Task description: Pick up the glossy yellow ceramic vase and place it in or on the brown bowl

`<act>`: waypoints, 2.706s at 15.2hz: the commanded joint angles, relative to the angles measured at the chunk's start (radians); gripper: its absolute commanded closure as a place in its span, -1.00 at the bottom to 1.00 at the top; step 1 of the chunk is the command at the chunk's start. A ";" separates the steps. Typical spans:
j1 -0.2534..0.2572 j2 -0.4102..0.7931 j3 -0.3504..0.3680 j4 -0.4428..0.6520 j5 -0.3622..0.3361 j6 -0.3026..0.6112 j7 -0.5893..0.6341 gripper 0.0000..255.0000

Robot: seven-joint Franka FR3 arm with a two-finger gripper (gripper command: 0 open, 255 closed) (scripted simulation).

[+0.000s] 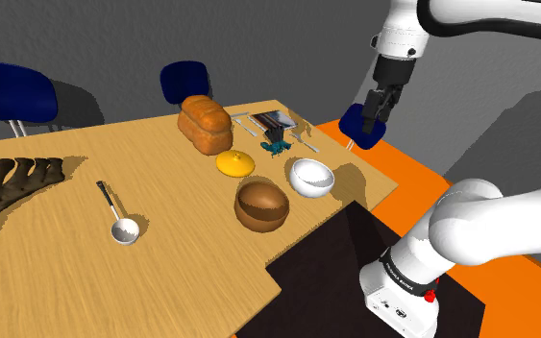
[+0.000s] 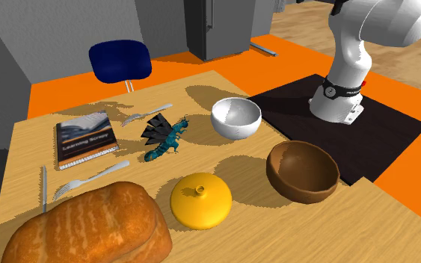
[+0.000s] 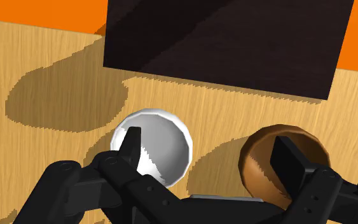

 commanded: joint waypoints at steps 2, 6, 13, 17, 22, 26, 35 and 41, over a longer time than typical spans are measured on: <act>0.001 0.024 0.003 -0.008 0.004 0.037 0.008 -1.00; 0.006 0.134 0.014 -0.025 0.017 0.183 0.039 -1.00; 0.010 0.365 0.034 0.002 0.029 0.420 0.089 -1.00; 0.012 0.510 0.046 0.049 0.027 0.536 0.117 -1.00; 0.014 0.696 0.057 0.140 0.018 0.656 0.152 -1.00; 0.018 0.845 0.062 0.235 0.004 0.730 0.179 -1.00; 0.041 1.182 0.059 0.527 -0.025 0.818 0.228 -1.00; 0.049 1.305 0.054 0.628 -0.035 0.854 0.240 -1.00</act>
